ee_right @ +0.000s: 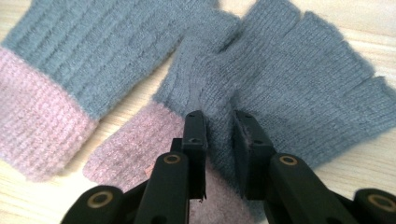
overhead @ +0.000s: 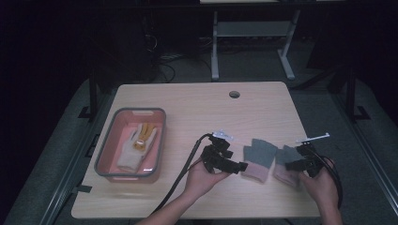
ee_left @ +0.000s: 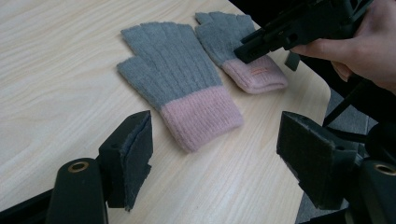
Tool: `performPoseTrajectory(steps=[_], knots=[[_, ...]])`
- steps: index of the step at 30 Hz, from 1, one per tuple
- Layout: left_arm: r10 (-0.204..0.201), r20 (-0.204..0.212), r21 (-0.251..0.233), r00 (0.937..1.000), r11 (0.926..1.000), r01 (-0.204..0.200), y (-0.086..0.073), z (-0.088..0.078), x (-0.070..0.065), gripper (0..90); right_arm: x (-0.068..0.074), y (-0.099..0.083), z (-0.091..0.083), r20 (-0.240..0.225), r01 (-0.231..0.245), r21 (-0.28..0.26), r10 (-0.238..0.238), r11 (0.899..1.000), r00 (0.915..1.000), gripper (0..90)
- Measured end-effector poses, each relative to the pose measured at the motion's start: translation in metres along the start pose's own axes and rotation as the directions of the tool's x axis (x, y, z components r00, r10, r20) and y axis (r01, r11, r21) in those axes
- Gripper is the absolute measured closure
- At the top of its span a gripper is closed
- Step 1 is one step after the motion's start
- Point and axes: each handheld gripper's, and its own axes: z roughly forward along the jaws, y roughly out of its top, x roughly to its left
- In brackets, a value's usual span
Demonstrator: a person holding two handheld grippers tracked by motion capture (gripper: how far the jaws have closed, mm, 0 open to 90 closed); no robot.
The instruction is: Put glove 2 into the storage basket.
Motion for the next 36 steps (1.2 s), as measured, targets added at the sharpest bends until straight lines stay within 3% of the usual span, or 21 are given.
performPoseTrajectory(steps=[16,26,36], knots=[[-0.008,-0.003,0.0,1.0,1.0,0.008,0.001,0.002,0.002,27.1,0.0,-0.002,-0.016,-0.026,-0.024,-0.032,0.024,0.999,0.9994,84.4],[-0.008,-0.011,0.001,0.9999,1.0,0.008,0.0,0.001,0.003,27.1,-0.002,-0.002,-0.016,-0.034,-0.022,-0.029,0.021,0.999,0.9992,85.2],[-0.012,-0.019,-0.008,0.9997,0.9999,0.012,0.0,0.0,0.003,27.0,0.016,0.003,-0.033,-0.053,0.002,-0.067,-0.006,0.998,0.9986,85.1]])
